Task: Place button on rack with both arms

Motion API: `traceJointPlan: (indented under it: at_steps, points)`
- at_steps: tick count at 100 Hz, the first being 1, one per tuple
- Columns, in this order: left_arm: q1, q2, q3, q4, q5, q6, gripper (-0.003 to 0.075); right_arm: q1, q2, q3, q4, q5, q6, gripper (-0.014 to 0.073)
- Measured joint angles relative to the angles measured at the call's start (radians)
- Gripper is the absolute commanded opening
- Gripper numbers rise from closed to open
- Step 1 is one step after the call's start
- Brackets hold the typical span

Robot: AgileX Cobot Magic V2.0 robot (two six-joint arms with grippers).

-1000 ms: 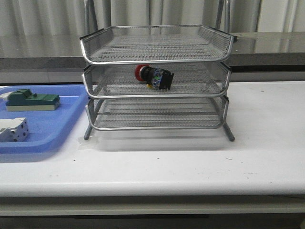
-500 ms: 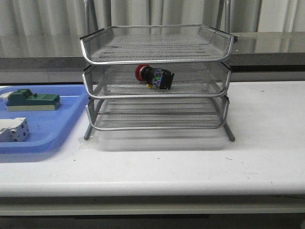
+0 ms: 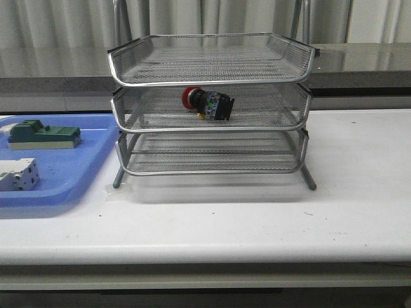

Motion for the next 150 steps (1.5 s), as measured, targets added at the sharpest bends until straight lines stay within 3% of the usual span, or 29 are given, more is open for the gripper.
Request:
traceJointPlan:
  at_steps: [150]
  points:
    - [0.000, -0.002, 0.000, 0.046, 0.000, -0.002, -0.0020, 0.000, 0.000, 0.000, 0.000, 0.000, 0.000, -0.0057]
